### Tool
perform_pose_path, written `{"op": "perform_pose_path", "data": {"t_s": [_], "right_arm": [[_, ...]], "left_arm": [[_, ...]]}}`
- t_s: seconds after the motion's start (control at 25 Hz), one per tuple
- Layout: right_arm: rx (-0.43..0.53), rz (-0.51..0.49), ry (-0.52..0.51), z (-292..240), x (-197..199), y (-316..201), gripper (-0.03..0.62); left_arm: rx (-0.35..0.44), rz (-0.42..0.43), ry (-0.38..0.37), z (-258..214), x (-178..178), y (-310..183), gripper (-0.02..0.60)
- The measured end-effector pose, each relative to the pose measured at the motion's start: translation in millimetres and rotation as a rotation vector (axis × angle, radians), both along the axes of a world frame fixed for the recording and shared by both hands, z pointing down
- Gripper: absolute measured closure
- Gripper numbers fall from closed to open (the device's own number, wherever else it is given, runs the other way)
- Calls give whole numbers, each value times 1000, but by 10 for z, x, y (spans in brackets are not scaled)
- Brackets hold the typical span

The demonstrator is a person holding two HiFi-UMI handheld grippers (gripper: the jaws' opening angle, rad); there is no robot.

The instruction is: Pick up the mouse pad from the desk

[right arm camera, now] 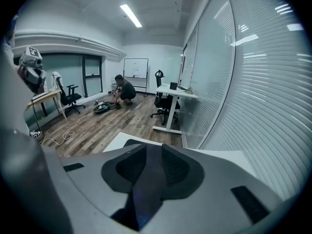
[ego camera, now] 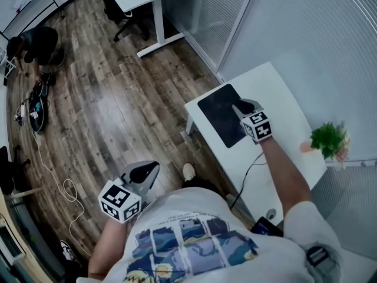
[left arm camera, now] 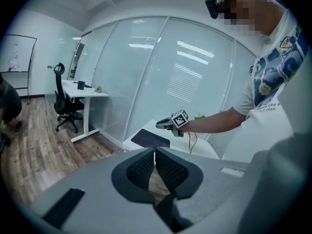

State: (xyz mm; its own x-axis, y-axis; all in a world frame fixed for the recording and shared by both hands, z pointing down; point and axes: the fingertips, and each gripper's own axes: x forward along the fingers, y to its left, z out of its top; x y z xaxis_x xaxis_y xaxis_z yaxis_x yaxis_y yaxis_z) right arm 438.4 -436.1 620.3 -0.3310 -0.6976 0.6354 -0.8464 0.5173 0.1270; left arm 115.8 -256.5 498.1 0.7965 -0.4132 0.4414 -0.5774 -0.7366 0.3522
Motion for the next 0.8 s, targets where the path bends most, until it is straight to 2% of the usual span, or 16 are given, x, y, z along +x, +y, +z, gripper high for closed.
{"op": "perform_pose_path", "data": {"t_s": [0.4,0.64,0.8], "right_arm": [[-128,-24,6,817,317,-794,447],[-152,-33,29,1056,389,-1178,444],[-184,-35,10,1183,383,-1320,439]], "left_arm": [[-18,-124,-44,86,110,-419,577],[-27,-170,-53,96,124,-555,577],[-31,-202,-63,86,73,-613,577]]}}
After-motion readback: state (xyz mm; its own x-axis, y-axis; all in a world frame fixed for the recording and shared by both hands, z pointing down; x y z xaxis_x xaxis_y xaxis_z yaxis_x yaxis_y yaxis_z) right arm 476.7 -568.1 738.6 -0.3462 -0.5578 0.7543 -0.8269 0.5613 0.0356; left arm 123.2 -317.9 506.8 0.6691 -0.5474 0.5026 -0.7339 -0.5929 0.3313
